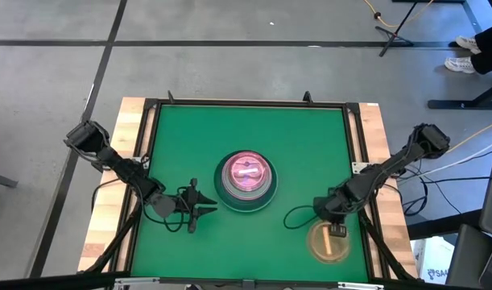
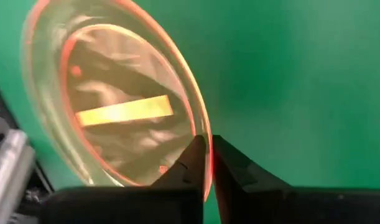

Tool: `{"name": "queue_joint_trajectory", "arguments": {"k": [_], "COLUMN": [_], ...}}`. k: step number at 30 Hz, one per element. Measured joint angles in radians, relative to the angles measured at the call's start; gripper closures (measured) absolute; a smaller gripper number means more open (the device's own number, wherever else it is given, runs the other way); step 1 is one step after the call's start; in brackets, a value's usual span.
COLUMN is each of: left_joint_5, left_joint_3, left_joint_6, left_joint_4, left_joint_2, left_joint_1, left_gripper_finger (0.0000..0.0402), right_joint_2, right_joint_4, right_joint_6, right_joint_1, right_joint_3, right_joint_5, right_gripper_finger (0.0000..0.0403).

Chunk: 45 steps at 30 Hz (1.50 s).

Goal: Stack plastic plates
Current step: Stack the transparent orange plate on top of the transparent pink plate

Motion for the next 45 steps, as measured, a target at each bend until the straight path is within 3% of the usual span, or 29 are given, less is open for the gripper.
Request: {"name": "queue_joint_trajectory", "arguments": {"k": [5,10,15,22,28,34,41,45], "left_joint_5": [0.001,0.001,0.001,0.001,0.001,0.001,0.001,0.001], "left_joint_3": [0.0,0.0,0.0,0.0,0.001,0.001,0.001,0.001], "left_joint_6": [0.0,0.0,-0.001,-0.001,-0.001,-0.001,-0.001,-0.01], "left_joint_4": [0.0,0.0,0.0,0.004,0.0,0.0,-0.008,0.003], "left_joint_2": [0.0,0.0,0.0,0.0,0.0,0.0,0.0,0.0], "left_joint_1": [0.0,0.0,0.0,0.0,0.0,0.0,0.0,0.0], "left_gripper_finger": [0.0313,0.0313,0.0313,0.0313,0.0313,0.0313,0.0313,0.0313], "right_joint_2": [-0.01,-0.01,-0.01,0.031,0.141,0.228,0.278,0.279], "right_joint_4": [0.016,0.152,0.358,0.617,0.759,0.769,0.775,0.774], "right_joint_6": [-0.152,-0.284,-0.313,-0.321,-0.37,-0.372,-0.424,-0.45], "right_joint_1": [-0.087,-0.203,-0.329,-0.489,-0.599,-0.66,-0.678,-0.678], "right_joint_3": [0.101,0.178,0.214,0.214,0.214,0.214,0.214,0.214], "right_joint_5": [0.126,0.235,0.293,0.482,0.44,0.388,0.315,0.301], "right_gripper_finger": [0.0401,0.0398,0.0398,0.0398,0.0397,0.0397,0.0397,0.0371]}}
